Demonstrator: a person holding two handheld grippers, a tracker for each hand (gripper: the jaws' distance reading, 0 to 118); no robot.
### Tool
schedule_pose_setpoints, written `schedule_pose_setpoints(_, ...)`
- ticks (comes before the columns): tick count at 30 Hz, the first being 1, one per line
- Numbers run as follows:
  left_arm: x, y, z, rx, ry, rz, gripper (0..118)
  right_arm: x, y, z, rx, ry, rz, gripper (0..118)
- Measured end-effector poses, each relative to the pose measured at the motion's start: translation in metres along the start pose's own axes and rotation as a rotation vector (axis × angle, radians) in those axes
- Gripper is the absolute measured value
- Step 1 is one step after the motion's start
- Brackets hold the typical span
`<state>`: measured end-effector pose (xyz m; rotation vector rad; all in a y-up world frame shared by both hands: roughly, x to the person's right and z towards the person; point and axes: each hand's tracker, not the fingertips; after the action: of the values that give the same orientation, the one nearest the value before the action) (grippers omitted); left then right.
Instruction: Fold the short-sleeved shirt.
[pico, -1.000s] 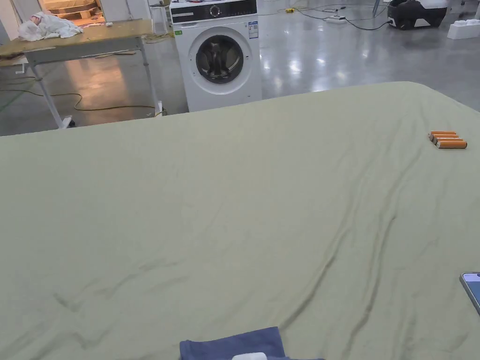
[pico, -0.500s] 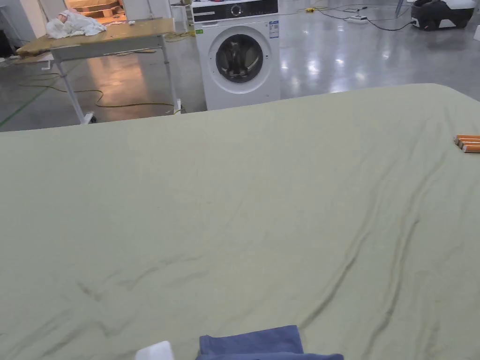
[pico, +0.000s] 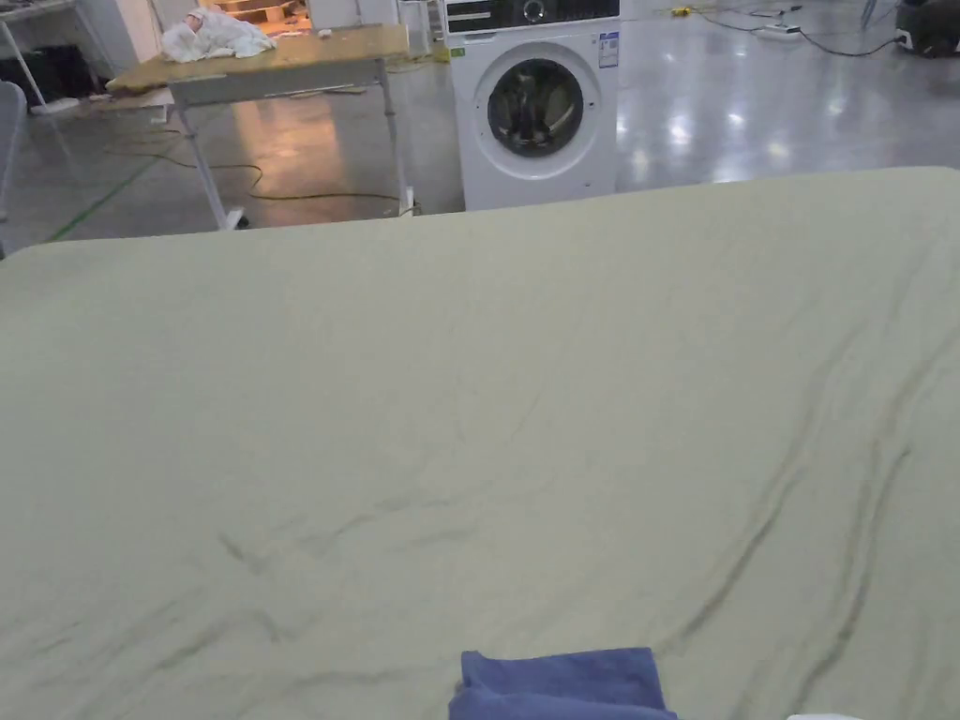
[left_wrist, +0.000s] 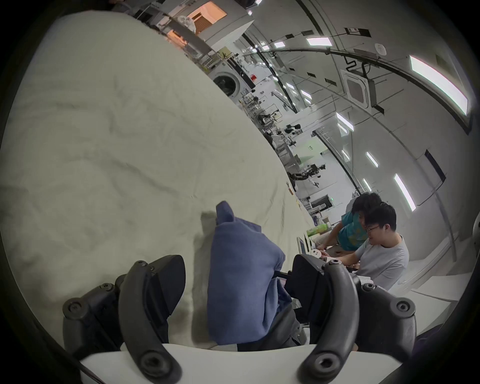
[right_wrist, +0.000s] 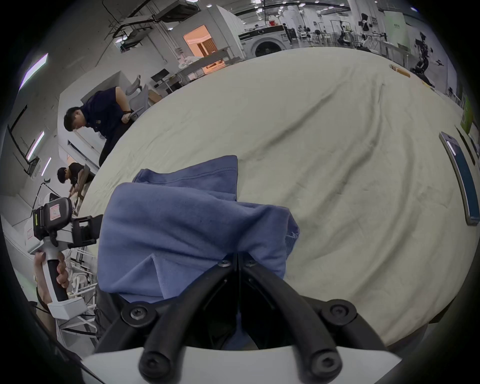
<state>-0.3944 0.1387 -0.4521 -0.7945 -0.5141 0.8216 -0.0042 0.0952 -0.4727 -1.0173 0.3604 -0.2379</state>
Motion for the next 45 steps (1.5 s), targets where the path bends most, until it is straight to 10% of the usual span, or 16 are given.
schedule_pose_setpoints(7, -0.006, -0.006, -0.046, -0.119, -0.028, -0.031, 84, 0.000, -0.008, 0.003, 0.032, -0.001, -0.010, 0)
schedule_pose_setpoints(10, -0.008, -0.009, -0.058, -0.138, 0.014, -0.043, 55, 0.001, -0.009, 0.003, 0.033, 0.002, -0.022, 0)
schedule_pose_setpoints(19, -0.001, -0.004, -0.049, -0.126, -0.001, 0.025, 28, 0.004, -0.006, 0.014, 0.040, 0.062, -0.068, 0)
schedule_pose_setpoints(23, 0.007, 0.022, 0.004, -0.015, -0.076, -0.027, 28, 0.022, -0.004, 0.040, 0.154, 0.278, -0.241, 0)
schedule_pose_setpoints(38, -0.131, 0.167, 0.203, 0.222, 0.562, 0.022, 29, 0.025, -0.018, 0.035, 0.125, 0.173, -0.234, 0)
schedule_pose_setpoints(42, -0.124, 0.167, 0.189, 0.290, 0.762, 0.021, 71, 0.023, -0.015, 0.037, 0.133, 0.170, -0.223, 0)
schedule_pose_setpoints(45, -0.095, 0.159, 0.191, 0.363, 0.893, -0.083, 76, 0.021, -0.010, 0.046, 0.180, 0.147, -0.164, 0)
